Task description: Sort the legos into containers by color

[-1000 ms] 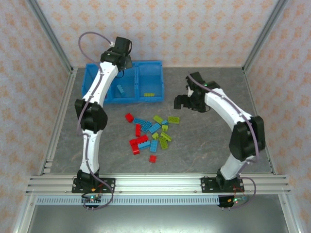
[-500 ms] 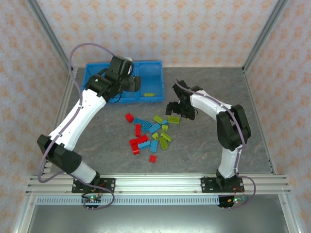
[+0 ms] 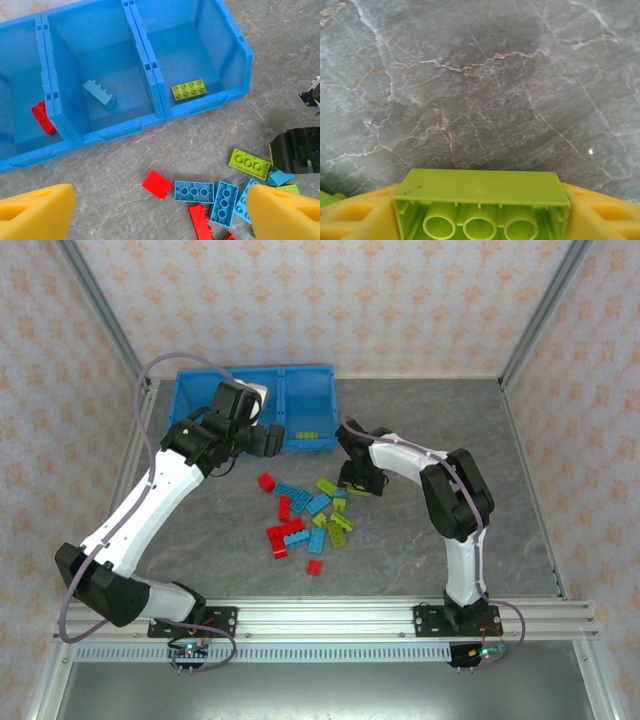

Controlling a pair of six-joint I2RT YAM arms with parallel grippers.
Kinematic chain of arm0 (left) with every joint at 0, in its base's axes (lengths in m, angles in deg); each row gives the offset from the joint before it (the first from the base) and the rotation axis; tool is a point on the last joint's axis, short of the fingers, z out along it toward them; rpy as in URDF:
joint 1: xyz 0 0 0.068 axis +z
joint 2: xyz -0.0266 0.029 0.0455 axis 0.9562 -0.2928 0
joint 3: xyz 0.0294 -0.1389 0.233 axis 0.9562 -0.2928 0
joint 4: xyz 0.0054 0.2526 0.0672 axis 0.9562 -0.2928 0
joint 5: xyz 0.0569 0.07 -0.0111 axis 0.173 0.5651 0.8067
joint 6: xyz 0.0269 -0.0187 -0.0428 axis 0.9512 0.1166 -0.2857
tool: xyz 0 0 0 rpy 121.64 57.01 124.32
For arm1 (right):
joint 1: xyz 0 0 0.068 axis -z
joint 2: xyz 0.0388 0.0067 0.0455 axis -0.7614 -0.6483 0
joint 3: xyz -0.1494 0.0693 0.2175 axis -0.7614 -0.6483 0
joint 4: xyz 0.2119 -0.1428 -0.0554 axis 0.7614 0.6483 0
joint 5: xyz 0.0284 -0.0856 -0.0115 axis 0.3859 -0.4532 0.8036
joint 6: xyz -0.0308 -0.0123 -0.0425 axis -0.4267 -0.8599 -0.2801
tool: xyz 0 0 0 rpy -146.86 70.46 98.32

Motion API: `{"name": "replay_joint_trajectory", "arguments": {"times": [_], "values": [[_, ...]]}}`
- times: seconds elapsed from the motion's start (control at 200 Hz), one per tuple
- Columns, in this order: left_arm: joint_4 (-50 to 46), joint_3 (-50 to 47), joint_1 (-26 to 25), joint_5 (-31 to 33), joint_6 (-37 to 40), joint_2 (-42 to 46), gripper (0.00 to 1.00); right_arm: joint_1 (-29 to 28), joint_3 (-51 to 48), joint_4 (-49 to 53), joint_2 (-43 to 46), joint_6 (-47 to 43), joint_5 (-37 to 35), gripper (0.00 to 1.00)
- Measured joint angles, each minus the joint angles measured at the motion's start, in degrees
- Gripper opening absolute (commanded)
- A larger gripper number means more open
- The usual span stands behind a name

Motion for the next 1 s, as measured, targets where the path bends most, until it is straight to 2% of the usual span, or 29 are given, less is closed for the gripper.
{"name": "replay_joint_trajectory", "arguments": {"times": [0.22, 0.41, 0.561, 0.686, 0.866, 0.936, 1.001], "values": [[0.9, -0.8, 0.0, 1.2, -0.5, 0.3, 0.89, -0.1, 4.6, 2.6, 0.0, 2.4, -1.8, 0.48], [0.8, -0.5, 1.3, 4.1, -4.1, 0.3, 0.89, -0.3, 12.2, -1.2, 2.6, 6.0, 0.2, 0.47], [0.8, -0.2, 3.6, 5.2, -5.7, 0.0, 0.89, -0.7, 22.6, -6.7, 1.7, 9.9, 2.3, 0.47], [0.9, 0.5, 4.2, 5.1, -5.9, -0.8, 0.89, -1.5, 35.6, -9.8, -5.3, 11.3, 3.1, 0.47], [0.9, 0.6, 4.2, 5.0, -5.6, -0.9, 0.89, -1.8, 50.9, -10.1, -20.4, 11.5, 2.5, 0.48], [0.9, 0.6, 4.3, 5.0, -5.5, -0.8, 0.89, -1.8, 56.2, -8.7, -26.4, 11.5, 2.7, 0.53], [1.0, 0.3, 4.3, 5.0, -5.4, -0.5, 0.89, -1.8, 59.2, -7.5, -30.7, 11.5, 3.3, 0.64]]}}
